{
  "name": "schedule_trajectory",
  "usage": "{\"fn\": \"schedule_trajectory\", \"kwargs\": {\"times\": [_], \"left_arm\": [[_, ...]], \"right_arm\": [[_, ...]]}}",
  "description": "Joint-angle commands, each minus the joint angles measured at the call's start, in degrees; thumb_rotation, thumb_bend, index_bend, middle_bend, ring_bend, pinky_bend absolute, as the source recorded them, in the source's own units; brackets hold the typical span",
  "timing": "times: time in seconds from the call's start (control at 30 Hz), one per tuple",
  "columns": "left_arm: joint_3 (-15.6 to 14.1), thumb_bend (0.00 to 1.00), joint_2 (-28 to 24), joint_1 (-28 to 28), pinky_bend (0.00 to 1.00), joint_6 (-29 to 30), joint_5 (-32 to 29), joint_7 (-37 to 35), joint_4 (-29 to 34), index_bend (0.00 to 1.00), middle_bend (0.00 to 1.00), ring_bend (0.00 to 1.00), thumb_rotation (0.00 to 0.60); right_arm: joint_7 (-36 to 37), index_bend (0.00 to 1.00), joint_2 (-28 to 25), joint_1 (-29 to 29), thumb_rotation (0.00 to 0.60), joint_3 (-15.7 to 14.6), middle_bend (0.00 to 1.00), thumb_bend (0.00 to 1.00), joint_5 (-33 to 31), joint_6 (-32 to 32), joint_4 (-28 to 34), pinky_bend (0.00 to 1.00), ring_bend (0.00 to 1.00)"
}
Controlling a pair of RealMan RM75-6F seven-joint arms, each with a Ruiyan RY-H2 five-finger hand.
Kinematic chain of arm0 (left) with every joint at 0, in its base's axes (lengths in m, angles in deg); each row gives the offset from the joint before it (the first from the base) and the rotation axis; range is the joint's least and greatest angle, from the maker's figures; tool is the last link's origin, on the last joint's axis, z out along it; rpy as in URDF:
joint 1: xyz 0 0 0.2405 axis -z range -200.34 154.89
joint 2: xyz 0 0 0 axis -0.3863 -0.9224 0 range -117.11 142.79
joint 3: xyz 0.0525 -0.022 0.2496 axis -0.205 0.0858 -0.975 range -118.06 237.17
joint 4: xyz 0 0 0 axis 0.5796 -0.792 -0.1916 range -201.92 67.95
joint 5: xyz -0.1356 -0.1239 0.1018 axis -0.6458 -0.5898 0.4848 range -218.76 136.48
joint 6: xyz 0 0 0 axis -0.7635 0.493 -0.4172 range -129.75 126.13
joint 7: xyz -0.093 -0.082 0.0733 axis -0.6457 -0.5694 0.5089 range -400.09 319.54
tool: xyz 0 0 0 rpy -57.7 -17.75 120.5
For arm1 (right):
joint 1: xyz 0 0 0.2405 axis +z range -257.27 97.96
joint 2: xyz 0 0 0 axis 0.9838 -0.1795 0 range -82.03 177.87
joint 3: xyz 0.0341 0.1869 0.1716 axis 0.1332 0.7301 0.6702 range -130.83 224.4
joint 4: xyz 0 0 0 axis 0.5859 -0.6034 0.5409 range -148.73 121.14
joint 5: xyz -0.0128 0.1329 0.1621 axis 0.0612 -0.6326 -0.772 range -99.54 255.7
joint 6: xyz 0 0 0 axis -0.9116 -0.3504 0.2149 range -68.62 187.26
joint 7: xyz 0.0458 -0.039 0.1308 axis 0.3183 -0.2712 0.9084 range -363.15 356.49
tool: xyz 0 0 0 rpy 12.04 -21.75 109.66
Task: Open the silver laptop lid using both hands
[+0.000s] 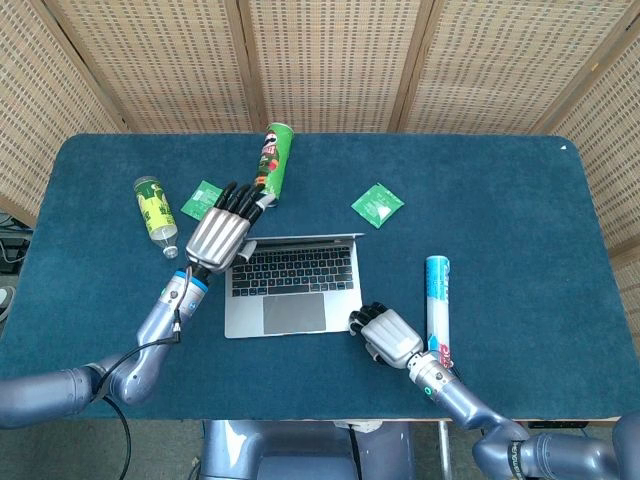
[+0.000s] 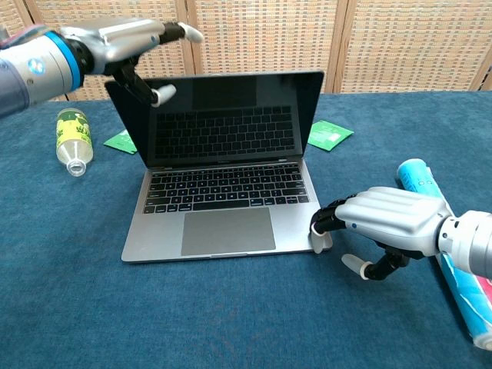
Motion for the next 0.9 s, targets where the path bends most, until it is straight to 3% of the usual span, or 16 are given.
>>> {"fn": "schedule_trajectory", "kwargs": {"times": [0.03,0.9], "left_arm": [[1.3,0.47,-0.7,1.2,0.0,-1.7,-1.8,-0.9,-2.4,0.0,0.0,0.0,0.6],[1.8,0.47,3.2,4.4,0.0,-4.0,-9.0,-1.9,-15.0,0.0,0.0,0.0,0.6]], "right_arm": [[-0.3,0.37,0.0,0.2,0.6,0.1,0.35,0.72,-0.4,0.1,0.2,0.25,0.21],[-3.6,0.38,-0.4,0.6,0.6,-0.5,0.37,0.72,-2.4,1.5,2.0,0.25,0.22]]}}
